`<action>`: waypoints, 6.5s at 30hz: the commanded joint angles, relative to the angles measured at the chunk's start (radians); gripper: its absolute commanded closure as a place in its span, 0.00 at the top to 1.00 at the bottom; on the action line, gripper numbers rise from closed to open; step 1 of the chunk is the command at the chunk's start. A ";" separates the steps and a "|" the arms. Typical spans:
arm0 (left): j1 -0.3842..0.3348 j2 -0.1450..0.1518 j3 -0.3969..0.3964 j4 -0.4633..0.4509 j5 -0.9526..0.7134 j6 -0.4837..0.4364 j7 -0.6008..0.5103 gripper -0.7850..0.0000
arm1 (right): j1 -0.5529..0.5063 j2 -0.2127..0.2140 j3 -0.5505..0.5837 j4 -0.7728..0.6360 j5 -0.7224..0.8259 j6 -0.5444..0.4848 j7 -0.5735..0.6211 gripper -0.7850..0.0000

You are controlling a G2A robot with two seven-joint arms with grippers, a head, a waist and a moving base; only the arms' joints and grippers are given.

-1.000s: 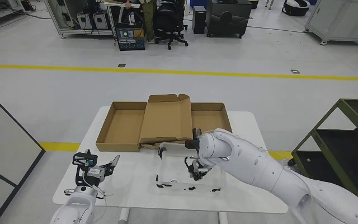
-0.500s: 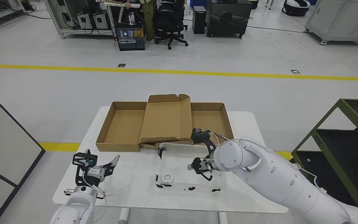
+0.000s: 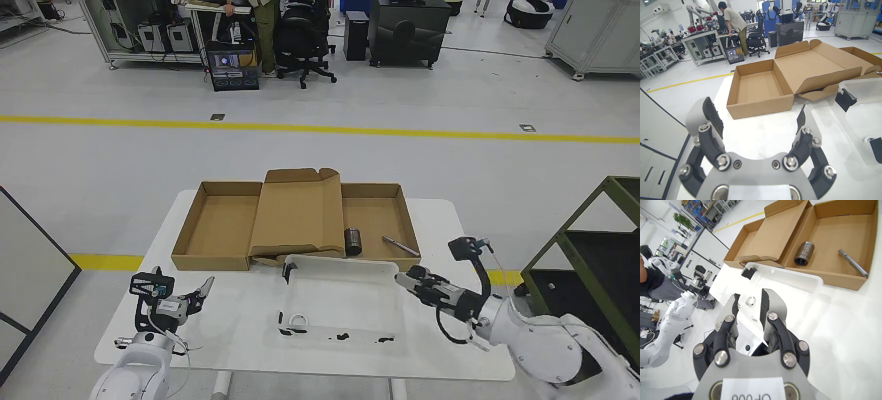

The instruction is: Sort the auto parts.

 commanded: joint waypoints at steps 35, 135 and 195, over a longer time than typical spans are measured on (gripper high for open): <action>-0.353 -0.031 0.462 -0.311 0.656 -0.529 -0.644 1.00 | -0.109 0.006 0.106 0.032 0.058 -0.137 0.017 1.00; -0.996 -0.127 0.968 0.407 -0.396 -0.384 -1.435 0.42 | -0.109 0.006 0.106 0.032 0.058 -0.137 0.017 1.00; -1.282 -0.225 1.410 0.681 -0.518 -0.412 -1.383 0.32 | -0.109 0.006 0.106 0.032 0.058 -0.137 0.017 1.00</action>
